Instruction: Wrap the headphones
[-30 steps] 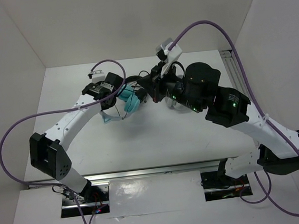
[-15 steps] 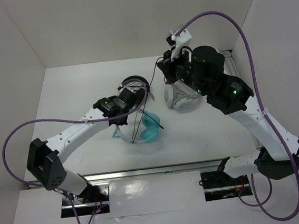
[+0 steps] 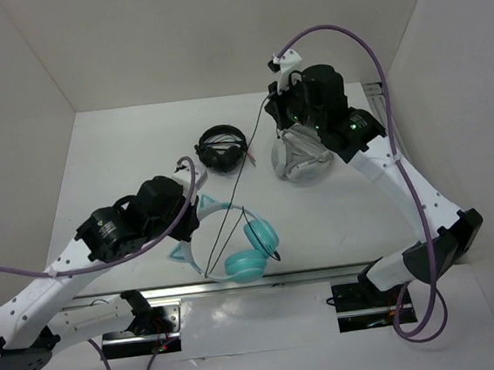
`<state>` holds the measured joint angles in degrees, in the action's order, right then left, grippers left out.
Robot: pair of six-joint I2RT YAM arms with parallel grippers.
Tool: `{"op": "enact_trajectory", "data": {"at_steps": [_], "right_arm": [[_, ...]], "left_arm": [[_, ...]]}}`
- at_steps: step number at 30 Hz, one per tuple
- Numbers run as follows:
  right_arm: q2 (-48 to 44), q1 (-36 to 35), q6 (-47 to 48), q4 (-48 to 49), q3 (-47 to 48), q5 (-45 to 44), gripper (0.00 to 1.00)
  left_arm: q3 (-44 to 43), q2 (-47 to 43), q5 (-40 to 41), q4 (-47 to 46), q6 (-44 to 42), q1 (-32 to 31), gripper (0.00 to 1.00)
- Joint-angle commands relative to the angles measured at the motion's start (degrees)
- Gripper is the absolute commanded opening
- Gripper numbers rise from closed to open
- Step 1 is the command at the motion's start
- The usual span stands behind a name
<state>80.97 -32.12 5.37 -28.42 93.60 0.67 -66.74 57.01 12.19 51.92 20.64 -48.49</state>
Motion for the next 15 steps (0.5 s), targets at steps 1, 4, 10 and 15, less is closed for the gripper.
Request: {"op": "enact_trajectory", "data": {"at_steps": [1,4,10,15], "right_arm": [[-0.81,2.76,-1.41,7.5,-2.44,8.03,0.0],[-0.81,2.15,-3.77,10.05,-6.48,9.61,0.0],[-4.32,-6.1,-7.82,20.76,-21.59,7.6,0.0],[-6.87,-13.65,-12.21,31.12,-35.84,3.65,0.0]], "left_arm": [[-4.18,-2.52,-7.61,0.19,-0.87,-0.73,0.0],[-8.57,-3.22,-6.91,1.87,-0.25,-0.73,0.0],[-21.2,-4.37,-1.92,3.62,5.63,-0.73,0.0],[-27.56,-1.74,12.13,4.24,15.01,-0.73,0.0]]}}
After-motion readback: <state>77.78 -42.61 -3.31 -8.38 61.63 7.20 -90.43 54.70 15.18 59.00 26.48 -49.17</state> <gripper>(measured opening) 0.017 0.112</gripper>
